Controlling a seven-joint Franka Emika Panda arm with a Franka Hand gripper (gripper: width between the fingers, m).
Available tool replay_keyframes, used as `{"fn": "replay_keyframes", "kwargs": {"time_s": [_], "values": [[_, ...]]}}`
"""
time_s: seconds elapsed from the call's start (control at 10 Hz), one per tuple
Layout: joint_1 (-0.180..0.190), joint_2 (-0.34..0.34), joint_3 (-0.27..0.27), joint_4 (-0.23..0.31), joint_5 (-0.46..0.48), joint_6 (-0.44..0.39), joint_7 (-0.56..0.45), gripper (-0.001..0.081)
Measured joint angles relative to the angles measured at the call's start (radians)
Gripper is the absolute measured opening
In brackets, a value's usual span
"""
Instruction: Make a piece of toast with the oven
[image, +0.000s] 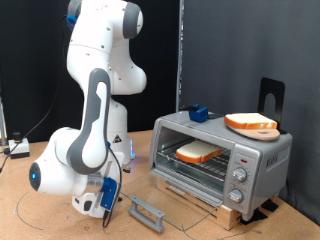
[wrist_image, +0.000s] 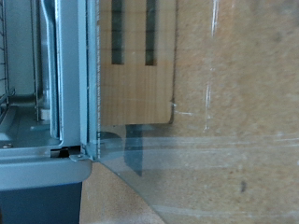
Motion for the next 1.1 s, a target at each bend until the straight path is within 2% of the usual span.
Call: {"fn": "replay_keyframes", "kwargs": {"time_s": [0.4,0.6,0.9,1.1], "values": [[-0.003,-0.014,0.008,-0.045,0.012,-0.032,-0.053,0.0804],[-0.017,-0.036,0.005,-0.049,0.039,-0.098,-0.085,0.0804],[-0.062,-0.092,0.000,-0.048,0.071,-0.246,-0.131,0.0804],[-0.064,-0.139,0.002,-0.052,0.077,-0.305,-0.127,0.0804]]}}
